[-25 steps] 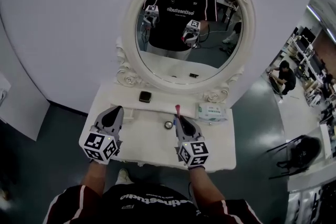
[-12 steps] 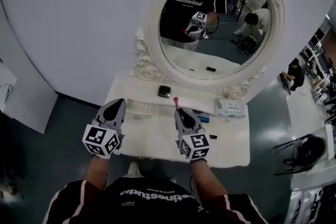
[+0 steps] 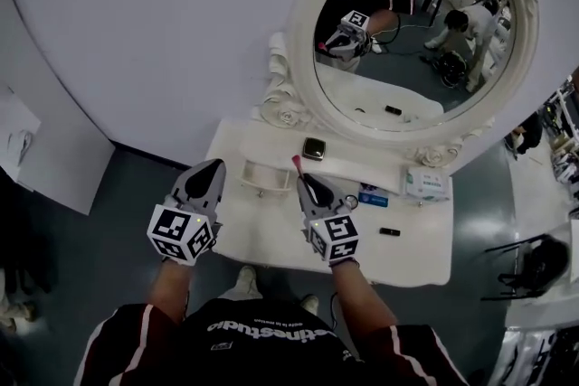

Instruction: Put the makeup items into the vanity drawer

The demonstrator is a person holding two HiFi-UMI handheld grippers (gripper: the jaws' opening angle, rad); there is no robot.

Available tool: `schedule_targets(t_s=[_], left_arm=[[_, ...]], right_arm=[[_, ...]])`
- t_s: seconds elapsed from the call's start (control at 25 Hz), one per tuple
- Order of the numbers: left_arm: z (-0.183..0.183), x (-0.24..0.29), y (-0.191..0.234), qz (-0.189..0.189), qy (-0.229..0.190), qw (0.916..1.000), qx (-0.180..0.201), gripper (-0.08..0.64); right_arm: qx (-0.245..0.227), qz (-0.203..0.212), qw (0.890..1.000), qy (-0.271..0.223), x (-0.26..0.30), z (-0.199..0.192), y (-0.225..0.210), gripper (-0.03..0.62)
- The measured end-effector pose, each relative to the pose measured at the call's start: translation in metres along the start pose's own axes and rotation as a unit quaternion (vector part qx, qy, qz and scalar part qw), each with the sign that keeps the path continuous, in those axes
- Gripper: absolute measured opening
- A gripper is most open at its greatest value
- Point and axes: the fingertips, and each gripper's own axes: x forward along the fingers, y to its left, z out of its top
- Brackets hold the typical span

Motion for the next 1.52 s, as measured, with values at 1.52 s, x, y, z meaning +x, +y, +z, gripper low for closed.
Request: schedule_targets(t_s=[1.52], left_arm=[[-0.050, -0.001, 0.053, 0.010, 0.046, 0.9986, -0.024, 0.003]], right_arm=[[-0.123, 0.065, 0.977, 0.160, 0.117, -0.125, 0.036, 0.048]])
